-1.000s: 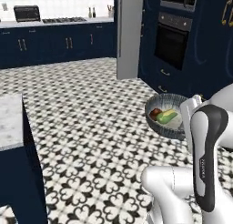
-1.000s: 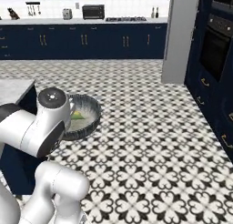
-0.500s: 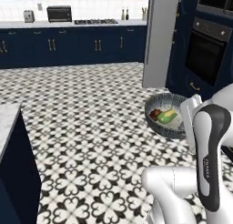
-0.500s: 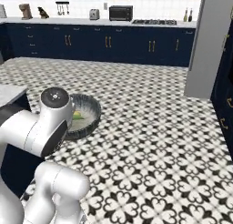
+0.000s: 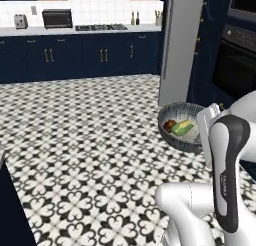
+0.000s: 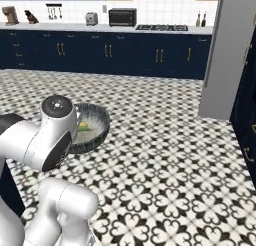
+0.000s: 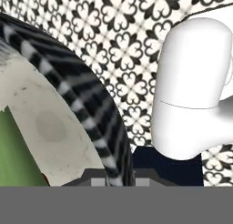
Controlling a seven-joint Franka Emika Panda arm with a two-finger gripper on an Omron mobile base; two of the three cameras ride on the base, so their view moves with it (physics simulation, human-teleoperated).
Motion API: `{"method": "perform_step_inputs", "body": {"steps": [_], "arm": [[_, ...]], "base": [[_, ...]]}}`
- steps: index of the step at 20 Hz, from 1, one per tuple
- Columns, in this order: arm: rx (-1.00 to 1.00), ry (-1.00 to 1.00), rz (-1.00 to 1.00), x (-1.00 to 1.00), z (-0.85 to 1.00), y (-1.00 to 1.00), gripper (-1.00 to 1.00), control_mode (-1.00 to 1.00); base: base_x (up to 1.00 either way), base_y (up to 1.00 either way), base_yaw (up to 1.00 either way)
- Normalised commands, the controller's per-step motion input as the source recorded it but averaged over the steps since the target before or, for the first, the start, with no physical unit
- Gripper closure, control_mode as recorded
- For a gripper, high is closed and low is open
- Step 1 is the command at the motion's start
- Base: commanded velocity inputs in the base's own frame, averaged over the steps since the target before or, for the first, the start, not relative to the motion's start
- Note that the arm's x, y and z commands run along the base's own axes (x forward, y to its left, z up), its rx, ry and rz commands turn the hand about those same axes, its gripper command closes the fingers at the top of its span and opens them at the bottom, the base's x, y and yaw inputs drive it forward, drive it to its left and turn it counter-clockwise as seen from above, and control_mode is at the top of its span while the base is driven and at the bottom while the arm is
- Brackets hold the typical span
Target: Pick the chicken drumstick and corn from their plates and place them in the bowl. Then put the bowl in the fridge.
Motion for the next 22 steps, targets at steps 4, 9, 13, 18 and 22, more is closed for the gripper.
{"method": "perform_step_inputs", "body": {"steps": [4,9,13,18,22], "arm": [[0.0,0.0,0.0,0.0,0.0,0.0,1.0,1.0],[0.0,0.0,0.0,0.0,0.0,0.0,1.0,1.0],[0.0,0.0,0.0,0.0,0.0,0.0,1.0,1.0],[0.0,0.0,0.0,0.0,0.0,0.0,1.0,1.0],[0.0,0.0,0.0,0.0,0.0,0.0,1.0,1.0]], "base": [[1.0,0.0,-0.06],[0.98,0.0,-0.05],[1.0,0.0,-0.05],[1.0,0.0,-0.04],[1.0,0.0,-0.08]]}}
